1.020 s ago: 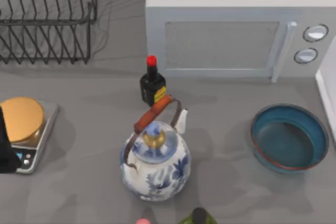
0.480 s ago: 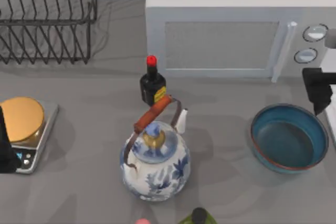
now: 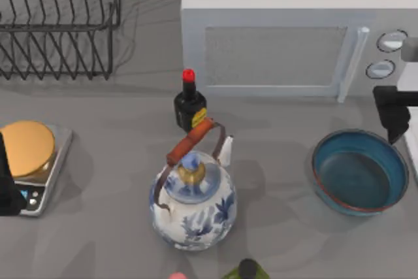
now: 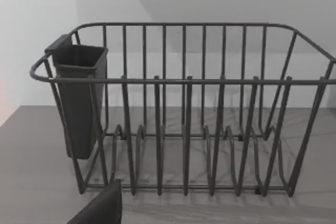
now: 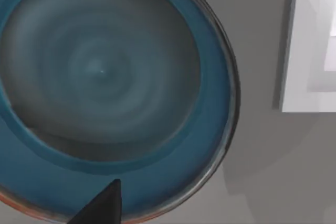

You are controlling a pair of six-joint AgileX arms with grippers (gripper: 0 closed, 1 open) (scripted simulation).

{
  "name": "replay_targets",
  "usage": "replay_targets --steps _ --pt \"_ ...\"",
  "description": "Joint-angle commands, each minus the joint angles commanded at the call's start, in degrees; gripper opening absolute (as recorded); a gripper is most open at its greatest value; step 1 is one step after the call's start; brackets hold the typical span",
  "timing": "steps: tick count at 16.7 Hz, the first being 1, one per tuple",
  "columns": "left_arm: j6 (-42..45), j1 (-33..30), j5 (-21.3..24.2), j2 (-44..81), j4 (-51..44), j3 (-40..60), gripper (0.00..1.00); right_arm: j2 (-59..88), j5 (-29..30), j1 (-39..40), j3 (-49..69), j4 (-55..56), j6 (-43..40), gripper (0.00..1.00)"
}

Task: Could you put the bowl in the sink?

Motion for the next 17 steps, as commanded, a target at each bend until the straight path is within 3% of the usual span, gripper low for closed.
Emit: replay_targets --steps 8,14,17 --pt "0.0 0.0 0.0 0.0 0.0 0.0 1.0 6.03 0.02 0.34 -12.75 19.4 0.33 1.0" --pt "0.0 0.0 0.0 0.0 0.0 0.0 1.0 6.84 0.02 0.4 -14.41 21.36 0.39 1.0" --pt "0.0 0.0 0.0 0.0 0.0 0.0 1.0 6.84 0.02 0.4 -14.41 21.36 0.39 0.77"
